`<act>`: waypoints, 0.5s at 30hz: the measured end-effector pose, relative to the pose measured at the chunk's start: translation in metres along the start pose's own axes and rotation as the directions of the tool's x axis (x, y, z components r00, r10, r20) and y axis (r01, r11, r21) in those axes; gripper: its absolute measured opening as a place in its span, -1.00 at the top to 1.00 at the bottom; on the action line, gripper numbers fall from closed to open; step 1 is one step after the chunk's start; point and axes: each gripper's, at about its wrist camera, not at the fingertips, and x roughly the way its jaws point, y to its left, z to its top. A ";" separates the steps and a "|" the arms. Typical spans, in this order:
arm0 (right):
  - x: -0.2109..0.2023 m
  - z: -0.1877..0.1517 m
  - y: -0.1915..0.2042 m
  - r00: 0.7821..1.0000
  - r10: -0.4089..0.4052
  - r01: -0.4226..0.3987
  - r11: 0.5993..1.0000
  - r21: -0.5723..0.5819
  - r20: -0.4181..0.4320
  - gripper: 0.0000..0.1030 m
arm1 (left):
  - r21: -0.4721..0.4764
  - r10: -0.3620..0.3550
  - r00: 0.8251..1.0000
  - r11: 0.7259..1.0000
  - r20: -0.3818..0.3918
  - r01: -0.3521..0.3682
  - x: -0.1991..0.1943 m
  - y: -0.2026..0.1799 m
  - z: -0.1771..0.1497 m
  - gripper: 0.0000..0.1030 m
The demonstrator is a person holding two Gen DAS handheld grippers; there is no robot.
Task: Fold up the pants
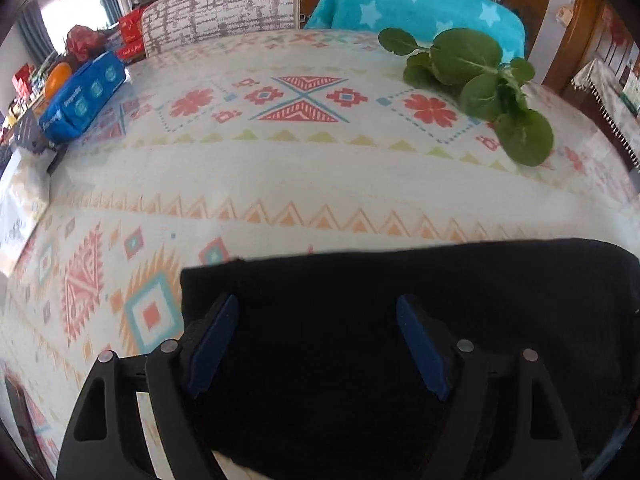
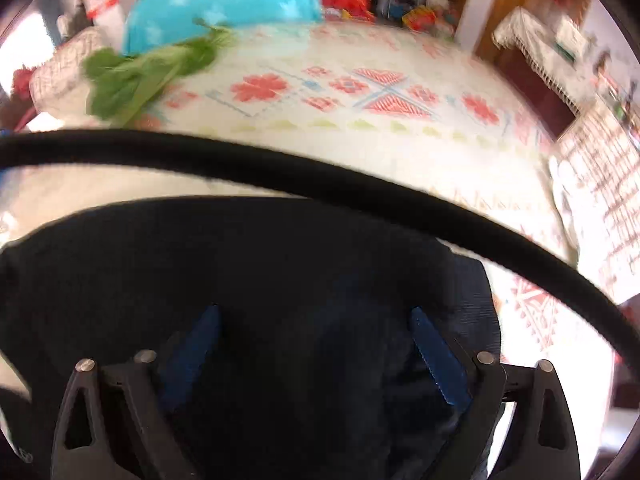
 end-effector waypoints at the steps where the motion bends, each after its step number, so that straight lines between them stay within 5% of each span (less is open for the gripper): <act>1: 0.001 0.004 -0.005 1.000 -0.019 0.019 1.000 0.023 0.005 -0.95 | 0.004 -0.005 1.000 1.000 0.003 0.005 0.004 0.000 0.007 -0.61; 9: 0.014 0.037 -0.008 0.996 -0.080 0.082 0.995 0.058 -0.026 -1.00 | -0.035 -0.024 1.000 0.999 -0.020 0.024 0.024 0.002 0.048 -0.65; 12: 0.012 0.047 -0.010 0.993 -0.108 0.111 0.991 0.078 -0.039 -0.93 | -0.111 -0.074 0.997 0.991 0.034 0.077 -0.004 0.015 0.042 -0.58; 15: -0.027 0.033 0.004 0.994 -0.086 0.086 0.996 0.007 0.070 -0.89 | -0.078 -0.083 0.990 0.993 0.118 0.092 -0.055 0.021 0.012 -0.58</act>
